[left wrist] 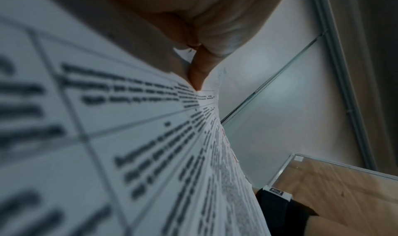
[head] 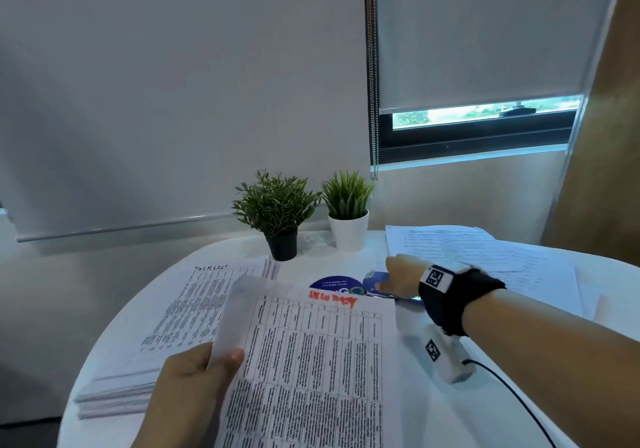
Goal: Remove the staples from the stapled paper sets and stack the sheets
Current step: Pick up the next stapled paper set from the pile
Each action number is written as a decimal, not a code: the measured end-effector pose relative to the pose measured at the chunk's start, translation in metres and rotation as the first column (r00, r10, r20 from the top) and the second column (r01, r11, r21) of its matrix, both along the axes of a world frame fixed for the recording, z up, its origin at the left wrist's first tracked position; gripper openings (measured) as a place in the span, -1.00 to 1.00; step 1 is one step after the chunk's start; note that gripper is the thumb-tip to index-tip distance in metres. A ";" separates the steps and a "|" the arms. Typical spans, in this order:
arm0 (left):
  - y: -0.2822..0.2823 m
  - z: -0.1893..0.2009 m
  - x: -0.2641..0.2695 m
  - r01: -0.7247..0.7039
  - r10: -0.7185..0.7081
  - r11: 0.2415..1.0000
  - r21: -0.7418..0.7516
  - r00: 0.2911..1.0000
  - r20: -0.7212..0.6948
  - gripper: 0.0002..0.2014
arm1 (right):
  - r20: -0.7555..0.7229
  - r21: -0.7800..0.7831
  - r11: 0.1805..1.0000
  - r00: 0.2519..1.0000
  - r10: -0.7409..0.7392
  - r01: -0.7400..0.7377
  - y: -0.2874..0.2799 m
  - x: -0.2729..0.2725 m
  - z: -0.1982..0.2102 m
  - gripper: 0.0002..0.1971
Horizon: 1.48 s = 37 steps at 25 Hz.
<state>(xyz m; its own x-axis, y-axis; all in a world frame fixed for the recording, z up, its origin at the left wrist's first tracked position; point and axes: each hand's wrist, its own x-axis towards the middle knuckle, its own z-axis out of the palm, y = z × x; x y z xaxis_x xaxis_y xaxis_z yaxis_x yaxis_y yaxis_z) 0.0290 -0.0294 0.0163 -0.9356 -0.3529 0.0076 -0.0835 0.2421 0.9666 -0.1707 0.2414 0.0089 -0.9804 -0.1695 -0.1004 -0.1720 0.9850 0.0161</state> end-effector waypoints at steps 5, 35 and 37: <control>-0.001 0.002 -0.007 0.041 -0.033 0.987 0.156 0.998 -0.055 -0.77 | 0.058 0.068 0.998 0.998 -0.017 0.013 0.006 -0.016 -0.028 -0.82; 0.043 -0.017 -0.008 0.167 -0.124 0.983 0.079 0.915 -0.384 -0.65 | -0.354 -0.646 -0.495 0.802 -0.481 -0.582 -0.136 0.138 0.087 -0.81; 0.044 -0.016 -0.009 0.153 -0.141 0.988 0.000 0.909 -0.392 -0.65 | -0.346 -0.680 -0.507 0.841 -0.415 -0.530 -0.138 0.135 0.088 -0.72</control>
<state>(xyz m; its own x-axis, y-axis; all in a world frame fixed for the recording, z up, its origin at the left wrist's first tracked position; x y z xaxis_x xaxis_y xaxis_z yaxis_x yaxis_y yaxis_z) 0.0202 0.0143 0.0003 -0.9016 -0.2176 0.3739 0.3356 0.1934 0.9219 -0.0354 0.1036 0.0964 -0.7454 0.4174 0.5198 -0.6653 -0.4156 -0.6202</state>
